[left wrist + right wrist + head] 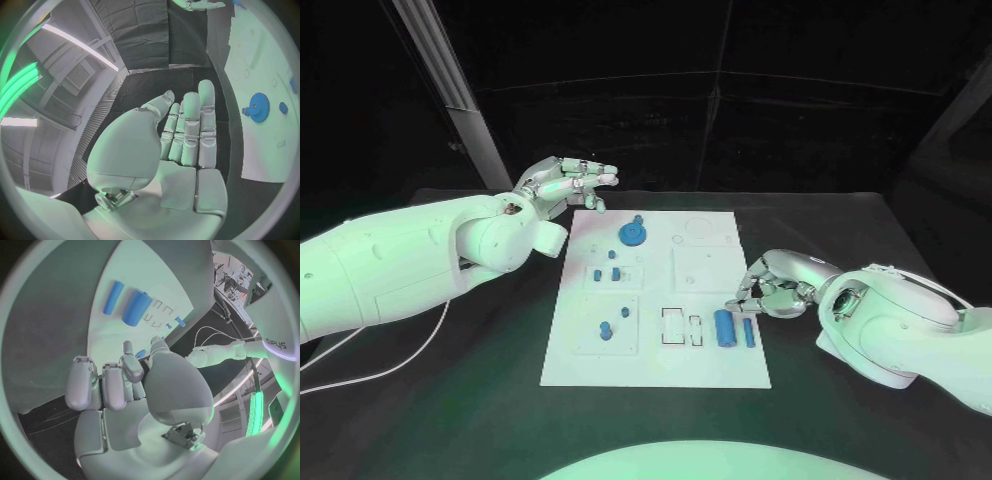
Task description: Assemble the parts on the task board
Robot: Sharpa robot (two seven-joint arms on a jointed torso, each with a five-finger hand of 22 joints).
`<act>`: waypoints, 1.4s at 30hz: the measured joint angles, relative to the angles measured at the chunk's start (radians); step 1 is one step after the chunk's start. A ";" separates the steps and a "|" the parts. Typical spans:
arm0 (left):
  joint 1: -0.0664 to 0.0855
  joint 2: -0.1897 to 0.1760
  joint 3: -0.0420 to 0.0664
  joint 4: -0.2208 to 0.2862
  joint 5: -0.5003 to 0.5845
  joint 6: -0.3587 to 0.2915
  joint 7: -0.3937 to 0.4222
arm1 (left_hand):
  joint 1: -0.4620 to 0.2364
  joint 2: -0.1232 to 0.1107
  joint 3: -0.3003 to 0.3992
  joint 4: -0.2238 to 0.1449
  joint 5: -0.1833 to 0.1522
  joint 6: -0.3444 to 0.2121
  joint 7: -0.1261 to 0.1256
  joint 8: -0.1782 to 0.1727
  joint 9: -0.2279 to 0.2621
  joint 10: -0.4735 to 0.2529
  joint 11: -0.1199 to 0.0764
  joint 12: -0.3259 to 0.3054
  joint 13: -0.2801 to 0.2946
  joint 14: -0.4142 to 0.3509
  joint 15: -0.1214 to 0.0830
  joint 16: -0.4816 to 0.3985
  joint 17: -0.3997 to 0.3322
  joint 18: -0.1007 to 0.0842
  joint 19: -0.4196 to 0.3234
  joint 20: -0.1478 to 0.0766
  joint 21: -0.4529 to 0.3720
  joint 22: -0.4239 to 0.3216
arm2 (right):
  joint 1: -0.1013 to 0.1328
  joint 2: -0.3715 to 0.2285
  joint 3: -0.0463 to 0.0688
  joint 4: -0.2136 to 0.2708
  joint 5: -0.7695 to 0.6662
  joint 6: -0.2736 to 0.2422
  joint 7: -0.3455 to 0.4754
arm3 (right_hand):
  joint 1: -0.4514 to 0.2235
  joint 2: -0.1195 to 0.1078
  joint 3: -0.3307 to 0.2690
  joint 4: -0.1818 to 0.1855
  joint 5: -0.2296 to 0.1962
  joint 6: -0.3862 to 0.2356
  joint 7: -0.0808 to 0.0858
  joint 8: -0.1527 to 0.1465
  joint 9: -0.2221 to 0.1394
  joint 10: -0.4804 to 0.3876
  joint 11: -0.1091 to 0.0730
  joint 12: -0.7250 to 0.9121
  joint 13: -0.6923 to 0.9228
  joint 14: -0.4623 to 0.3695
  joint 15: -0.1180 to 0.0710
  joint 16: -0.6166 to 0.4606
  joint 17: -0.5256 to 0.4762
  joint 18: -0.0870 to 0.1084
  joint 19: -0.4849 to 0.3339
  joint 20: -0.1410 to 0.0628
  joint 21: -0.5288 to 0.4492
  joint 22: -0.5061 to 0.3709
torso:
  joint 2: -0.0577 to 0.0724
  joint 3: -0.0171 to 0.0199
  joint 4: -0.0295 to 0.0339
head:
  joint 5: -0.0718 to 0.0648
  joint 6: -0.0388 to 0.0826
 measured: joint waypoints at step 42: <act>0.000 -0.014 0.000 0.008 0.000 0.004 0.000 | 0.000 0.000 0.000 0.000 0.000 0.000 0.000 0.000 0.000 0.000 0.000 0.006 -0.001 0.000 0.000 0.000 -0.002 0.000 0.000 0.000 -0.004 -0.001 | -0.068 0.092 -0.001 -0.026 -0.074 0.017 -0.154 | 0.103 0.076 -0.022 -0.041 0.106 0.005 -0.013 0.101 0.046 0.061 -0.018 0.149 0.186 -0.001 -0.007 0.075 0.122 -0.015 0.047 -0.010 0.054 0.075 | -0.001 -0.0003 0.0029 | 0.004 -0.016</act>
